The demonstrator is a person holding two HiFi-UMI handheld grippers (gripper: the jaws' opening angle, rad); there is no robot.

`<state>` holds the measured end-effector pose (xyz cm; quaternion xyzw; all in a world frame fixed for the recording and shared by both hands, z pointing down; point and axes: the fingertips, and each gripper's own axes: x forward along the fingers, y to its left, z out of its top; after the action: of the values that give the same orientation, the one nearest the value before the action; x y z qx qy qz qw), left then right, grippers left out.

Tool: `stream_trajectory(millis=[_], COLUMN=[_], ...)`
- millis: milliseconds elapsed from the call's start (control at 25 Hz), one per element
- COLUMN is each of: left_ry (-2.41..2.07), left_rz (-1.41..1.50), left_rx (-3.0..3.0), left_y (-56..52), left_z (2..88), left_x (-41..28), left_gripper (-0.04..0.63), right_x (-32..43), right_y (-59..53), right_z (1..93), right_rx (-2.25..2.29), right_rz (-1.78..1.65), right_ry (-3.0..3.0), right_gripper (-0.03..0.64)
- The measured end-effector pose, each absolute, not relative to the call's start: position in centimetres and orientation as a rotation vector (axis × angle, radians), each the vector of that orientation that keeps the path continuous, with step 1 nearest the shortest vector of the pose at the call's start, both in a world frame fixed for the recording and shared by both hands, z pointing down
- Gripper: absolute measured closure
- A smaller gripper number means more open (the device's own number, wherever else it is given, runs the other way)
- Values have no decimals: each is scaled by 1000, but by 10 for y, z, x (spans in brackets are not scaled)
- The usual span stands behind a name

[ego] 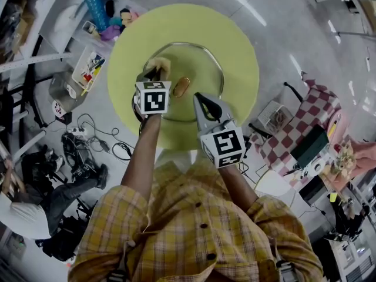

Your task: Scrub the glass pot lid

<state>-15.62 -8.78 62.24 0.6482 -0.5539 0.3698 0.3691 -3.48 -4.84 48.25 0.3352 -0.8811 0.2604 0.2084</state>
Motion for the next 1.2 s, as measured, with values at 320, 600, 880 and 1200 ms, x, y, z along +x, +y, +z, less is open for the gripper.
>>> stream_trajectory(millis=[320, 600, 880, 1200], left_ry=[-1416, -1399, -1398, -1388], left_rz=[972, 965, 974, 973], left_rx=[1675, 1679, 1686, 1684], left_y=[-93, -97, -101, -104], left_z=[623, 621, 621, 622], left_x=[-150, -143, -139, -133], left_gripper=[549, 549, 549, 549], right_x=[-35, -27, -20, -19], right_y=[-45, -52, -55, -54], right_z=[481, 478, 480, 479], right_rx=[907, 945, 970, 964], right_rz=[699, 683, 697, 694], right_ry=[-2458, -2459, -2448, -2452], right_gripper=[620, 619, 620, 620])
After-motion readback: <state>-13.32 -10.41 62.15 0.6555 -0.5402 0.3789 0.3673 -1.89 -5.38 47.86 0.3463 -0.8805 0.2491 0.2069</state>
